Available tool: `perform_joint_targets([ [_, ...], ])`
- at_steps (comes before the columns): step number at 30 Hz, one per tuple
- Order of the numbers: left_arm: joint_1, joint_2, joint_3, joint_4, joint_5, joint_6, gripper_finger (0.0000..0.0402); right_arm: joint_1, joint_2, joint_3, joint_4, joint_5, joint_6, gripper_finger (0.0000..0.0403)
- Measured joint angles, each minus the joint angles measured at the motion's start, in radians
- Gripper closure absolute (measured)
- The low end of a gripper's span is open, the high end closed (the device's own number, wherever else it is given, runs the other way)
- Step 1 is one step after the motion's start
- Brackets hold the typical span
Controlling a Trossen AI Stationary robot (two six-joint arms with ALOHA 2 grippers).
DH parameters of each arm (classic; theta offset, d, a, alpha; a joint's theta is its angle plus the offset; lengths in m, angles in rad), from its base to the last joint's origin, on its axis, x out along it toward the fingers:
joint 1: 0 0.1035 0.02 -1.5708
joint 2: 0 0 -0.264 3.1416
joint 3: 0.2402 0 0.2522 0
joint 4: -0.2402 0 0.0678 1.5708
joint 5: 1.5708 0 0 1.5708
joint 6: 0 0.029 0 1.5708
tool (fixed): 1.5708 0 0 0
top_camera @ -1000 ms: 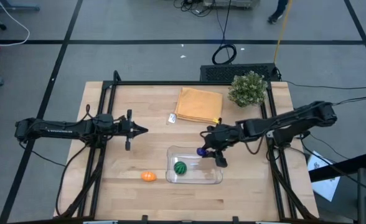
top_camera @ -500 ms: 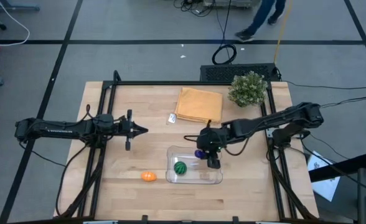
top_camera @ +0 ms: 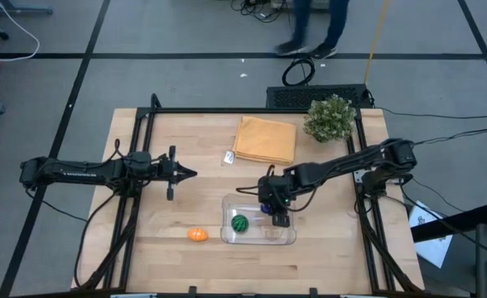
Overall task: Pick and placing Produce into tupperware
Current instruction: Put the eggplant into the transparent bin
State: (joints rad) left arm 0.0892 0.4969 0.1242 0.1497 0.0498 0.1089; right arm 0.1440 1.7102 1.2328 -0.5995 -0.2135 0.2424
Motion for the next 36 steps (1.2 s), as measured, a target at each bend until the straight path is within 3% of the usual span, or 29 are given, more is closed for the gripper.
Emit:
perform_joint_targets([
  [19, 0.0, 0.0, 0.0, -0.004, 0.0, 0.0, 0.0378, 0.011, 0.052, -0.002, 0.072, 0.003, 0.024, 0.0273],
  [28, 0.0, 0.0, 0.0, -0.005, 0.0, -0.001, 0.0378, 0.06, 0.051, -0.002, 0.086, 0.08, 0.064, 0.0273],
  [36, 0.0, 0.0, 0.0, -0.005, 0.0, -0.002, 0.0378, 0.075, 0.057, -0.002, 0.105, 0.084, 0.089, 0.0273],
])
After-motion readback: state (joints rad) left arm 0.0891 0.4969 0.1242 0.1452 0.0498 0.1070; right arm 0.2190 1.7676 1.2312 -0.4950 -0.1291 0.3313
